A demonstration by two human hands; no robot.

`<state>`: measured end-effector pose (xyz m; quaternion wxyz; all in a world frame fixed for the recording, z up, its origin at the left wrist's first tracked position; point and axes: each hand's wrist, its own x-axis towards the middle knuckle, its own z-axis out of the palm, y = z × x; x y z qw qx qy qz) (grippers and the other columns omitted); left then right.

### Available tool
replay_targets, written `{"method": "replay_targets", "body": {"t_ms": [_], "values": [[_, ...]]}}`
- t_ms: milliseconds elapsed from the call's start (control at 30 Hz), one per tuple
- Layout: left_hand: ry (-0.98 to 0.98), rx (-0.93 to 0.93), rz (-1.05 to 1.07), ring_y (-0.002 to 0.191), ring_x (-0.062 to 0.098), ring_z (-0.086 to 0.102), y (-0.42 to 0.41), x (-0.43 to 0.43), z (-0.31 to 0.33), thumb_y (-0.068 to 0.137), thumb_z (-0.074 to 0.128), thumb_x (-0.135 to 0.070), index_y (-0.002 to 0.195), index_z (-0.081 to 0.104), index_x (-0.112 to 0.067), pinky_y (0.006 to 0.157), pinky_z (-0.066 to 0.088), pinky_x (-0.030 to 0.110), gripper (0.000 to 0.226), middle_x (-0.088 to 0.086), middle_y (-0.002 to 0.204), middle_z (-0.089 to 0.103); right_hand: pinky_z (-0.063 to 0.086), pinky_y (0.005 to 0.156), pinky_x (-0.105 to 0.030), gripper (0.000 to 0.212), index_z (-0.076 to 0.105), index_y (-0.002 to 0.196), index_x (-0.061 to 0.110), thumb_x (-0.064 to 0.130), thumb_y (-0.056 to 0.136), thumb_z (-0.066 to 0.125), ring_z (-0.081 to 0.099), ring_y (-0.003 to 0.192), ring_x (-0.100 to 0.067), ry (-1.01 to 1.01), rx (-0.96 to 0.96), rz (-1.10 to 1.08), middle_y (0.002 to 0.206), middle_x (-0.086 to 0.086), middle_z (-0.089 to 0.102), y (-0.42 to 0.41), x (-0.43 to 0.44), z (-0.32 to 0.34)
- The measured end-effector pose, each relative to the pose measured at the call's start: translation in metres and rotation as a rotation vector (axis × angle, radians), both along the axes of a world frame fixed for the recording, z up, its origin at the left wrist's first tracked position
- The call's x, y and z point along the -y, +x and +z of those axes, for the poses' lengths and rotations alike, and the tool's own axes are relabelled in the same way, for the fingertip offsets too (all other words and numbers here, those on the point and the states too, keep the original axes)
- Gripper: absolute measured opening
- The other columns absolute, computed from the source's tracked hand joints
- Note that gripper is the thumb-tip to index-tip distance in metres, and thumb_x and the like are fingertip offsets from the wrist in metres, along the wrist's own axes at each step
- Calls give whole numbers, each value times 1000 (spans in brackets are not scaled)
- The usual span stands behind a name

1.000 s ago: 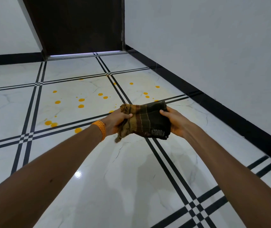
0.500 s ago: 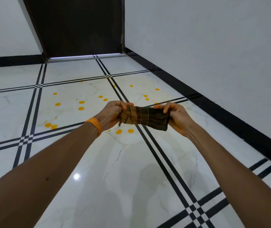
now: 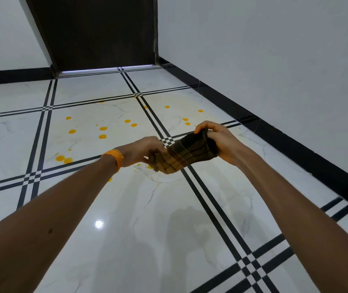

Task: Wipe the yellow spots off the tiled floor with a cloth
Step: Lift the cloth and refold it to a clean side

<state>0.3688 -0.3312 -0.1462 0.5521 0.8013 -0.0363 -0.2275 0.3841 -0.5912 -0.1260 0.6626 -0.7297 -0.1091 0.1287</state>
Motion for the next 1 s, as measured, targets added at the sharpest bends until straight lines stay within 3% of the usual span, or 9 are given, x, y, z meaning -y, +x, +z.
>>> {"method": "replay_targets", "body": {"t_ms": [100,233,367,533,633,733,833,900,1000], "values": [[168,79,-141,118,21,58,-1,32,4,74,81,-42,130,54,-26,104,46,41,65,3,124,64,54,70,-24,40,69,93,15,-5,97,35,63,95,-17,-135,66,131,101,0,66,-2,-13,10],[46,120,-233,120,21,60,-3,62,1,78,82,-27,128,62,-21,109,45,42,55,1,121,69,54,71,-22,36,73,101,15,-3,97,41,67,89,-12,-242,98,211,96,4,69,0,-20,24],[-137,33,-164,114,26,66,-6,64,-8,88,74,-23,127,62,-18,102,52,43,41,7,118,71,57,77,-28,30,72,110,12,-4,92,53,70,97,-20,-226,110,43,102,-14,74,14,-11,23],[-323,-78,101,105,32,70,-4,77,-14,94,65,-27,123,62,-15,92,57,40,31,13,113,73,53,96,-37,23,67,109,8,1,90,56,64,102,-24,380,-405,-329,112,-13,68,21,-4,-21],[-275,-114,284,98,31,71,3,82,-16,93,68,-25,119,63,-13,85,59,40,30,14,109,73,53,96,-42,23,62,108,7,22,92,57,63,99,-29,286,-639,-469,110,-17,64,7,-4,-65],[-299,-225,419,102,34,70,10,76,-28,89,71,-23,123,62,-11,91,57,46,37,15,112,71,53,97,-45,54,59,122,-1,43,91,63,64,107,-37,292,-891,-352,126,-25,63,-10,-9,-98],[-410,-297,440,104,33,69,13,68,-43,90,70,-18,128,58,-12,84,59,43,41,15,116,71,51,102,-49,76,59,134,4,64,88,62,62,119,-40,421,-953,-83,132,-24,64,-15,-15,-107],[-514,-300,415,108,32,68,14,62,-53,91,68,-13,132,55,-14,78,60,39,43,15,121,68,47,108,-49,74,61,137,9,67,92,53,60,124,-39,453,-863,50,132,-21,65,-11,-20,-103],[-493,-233,388,113,32,64,21,57,-66,91,68,-13,139,49,-18,85,60,42,52,14,126,64,53,98,-44,55,60,138,10,49,99,54,64,117,-35,343,-650,102,130,-20,65,3,-28,-102]]}}
